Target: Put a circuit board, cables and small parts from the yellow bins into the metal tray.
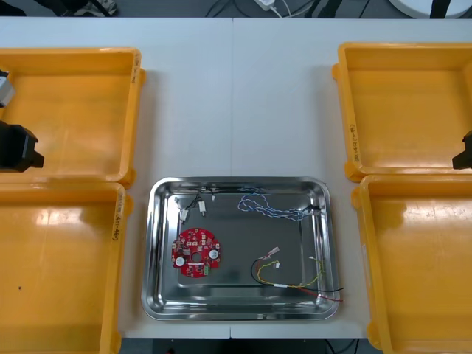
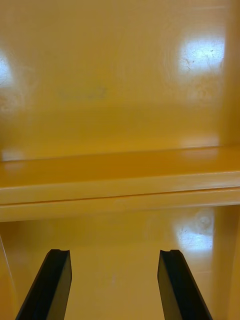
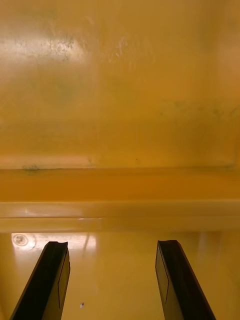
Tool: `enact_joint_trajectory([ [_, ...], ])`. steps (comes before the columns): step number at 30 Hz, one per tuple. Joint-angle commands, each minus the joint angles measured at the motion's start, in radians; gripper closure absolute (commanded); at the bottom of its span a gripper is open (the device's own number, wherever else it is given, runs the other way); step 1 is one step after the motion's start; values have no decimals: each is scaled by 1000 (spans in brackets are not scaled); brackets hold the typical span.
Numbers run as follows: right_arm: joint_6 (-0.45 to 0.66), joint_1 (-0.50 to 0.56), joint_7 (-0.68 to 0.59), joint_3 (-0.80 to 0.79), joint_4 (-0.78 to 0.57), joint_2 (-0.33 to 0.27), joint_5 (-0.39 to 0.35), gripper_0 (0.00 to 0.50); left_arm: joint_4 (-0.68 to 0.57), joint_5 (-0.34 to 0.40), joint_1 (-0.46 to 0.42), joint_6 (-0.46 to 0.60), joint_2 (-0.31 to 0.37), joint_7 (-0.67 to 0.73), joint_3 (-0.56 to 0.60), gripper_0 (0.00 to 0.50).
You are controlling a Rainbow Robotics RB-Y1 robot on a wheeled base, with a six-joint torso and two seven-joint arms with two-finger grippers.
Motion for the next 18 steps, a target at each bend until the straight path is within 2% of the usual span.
enact_joint_trajectory([
  [1,-7,6,-2,-35,-9,-49,3,0,-9,31,61,6,76,-99,47,0],
  [11,-7,6,-2,-35,-9,-49,3,0,-10,91,124,6,126,-113,81,0],
  [18,-7,6,-2,-35,-9,-49,3,0,-10,94,138,6,137,-119,83,0],
])
